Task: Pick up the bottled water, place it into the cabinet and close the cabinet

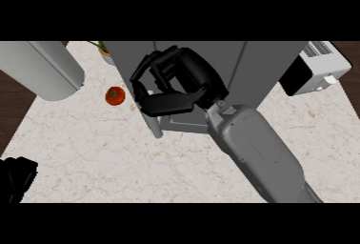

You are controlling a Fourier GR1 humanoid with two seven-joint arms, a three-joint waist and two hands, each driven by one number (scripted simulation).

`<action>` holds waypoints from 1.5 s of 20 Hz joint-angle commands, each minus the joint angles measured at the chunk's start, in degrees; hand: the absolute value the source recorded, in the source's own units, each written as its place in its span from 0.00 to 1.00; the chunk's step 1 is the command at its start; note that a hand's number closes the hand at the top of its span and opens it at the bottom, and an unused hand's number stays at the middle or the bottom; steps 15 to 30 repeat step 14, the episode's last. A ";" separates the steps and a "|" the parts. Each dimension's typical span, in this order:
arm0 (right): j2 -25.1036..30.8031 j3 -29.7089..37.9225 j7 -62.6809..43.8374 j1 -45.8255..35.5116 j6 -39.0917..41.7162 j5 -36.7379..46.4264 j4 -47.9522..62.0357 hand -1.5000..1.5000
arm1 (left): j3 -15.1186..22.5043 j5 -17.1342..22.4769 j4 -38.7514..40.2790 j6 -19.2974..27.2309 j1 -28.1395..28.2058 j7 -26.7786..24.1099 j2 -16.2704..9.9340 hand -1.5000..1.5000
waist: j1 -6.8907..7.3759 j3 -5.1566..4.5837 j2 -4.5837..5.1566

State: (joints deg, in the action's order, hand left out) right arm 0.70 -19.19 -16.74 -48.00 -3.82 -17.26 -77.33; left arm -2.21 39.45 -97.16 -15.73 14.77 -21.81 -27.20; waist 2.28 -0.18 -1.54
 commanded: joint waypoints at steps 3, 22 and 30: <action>5.65 7.84 4.06 -3.59 3.51 -0.37 13.14 1.00 | 0.78 -0.46 -0.31 0.20 -1.25 1.12 0.37 1.00 | -0.04 0.17 2.65; 7.01 8.64 7.38 -5.05 6.68 -1.16 17.24 1.00 | 0.77 -0.90 -0.20 0.08 -2.68 1.07 0.76 1.00 | 0.40 0.06 2.89; 7.01 8.64 7.38 -5.05 6.68 -1.16 17.24 1.00 | 0.77 -0.90 -0.20 0.08 -2.68 1.07 0.76 1.00 | 0.40 0.06 2.89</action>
